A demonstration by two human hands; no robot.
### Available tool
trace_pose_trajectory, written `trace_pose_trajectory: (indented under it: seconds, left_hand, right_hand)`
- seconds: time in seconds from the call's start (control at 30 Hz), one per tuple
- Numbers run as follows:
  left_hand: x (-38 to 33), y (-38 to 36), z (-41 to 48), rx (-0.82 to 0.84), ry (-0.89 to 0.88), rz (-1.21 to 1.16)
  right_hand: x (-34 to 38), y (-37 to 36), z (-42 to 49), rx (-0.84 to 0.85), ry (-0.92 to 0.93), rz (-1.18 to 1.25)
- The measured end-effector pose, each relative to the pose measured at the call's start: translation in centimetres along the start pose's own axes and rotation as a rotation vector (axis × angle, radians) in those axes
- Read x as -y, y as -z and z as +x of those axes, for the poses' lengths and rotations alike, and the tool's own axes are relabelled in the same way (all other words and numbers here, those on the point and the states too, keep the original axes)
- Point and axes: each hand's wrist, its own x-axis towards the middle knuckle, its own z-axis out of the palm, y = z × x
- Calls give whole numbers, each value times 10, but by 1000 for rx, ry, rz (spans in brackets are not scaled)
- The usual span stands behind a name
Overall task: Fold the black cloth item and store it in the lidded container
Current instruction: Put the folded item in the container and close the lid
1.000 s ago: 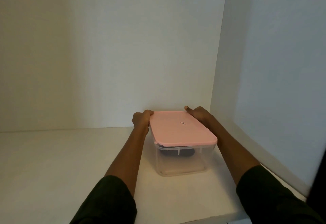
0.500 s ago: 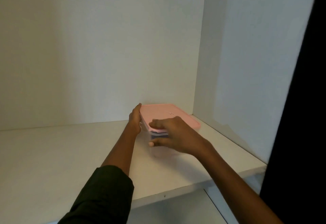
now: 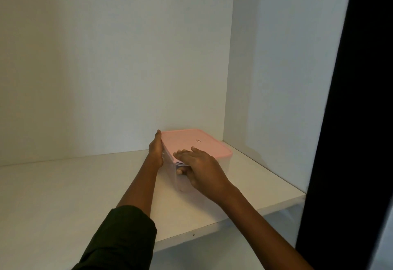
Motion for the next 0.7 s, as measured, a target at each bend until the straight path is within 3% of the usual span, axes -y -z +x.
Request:
trace_pose_trajectory:
  seconds: [0.17, 0.33, 0.53, 0.7]
  left_hand:
    - [-1, 1, 1, -17, 6, 3]
    - [4, 2, 18, -38, -11, 13]
    - [5, -5, 21, -70, -6, -6]
    - [12, -14, 26, -81, -11, 85]
  right_hand:
    - [-8, 17, 1, 144, -49, 89]
    - [-37, 34, -2, 280, -110, -152]
    - [-60, 33, 2, 245, -85, -277]
    - [-106, 43, 16, 242, -177, -283]
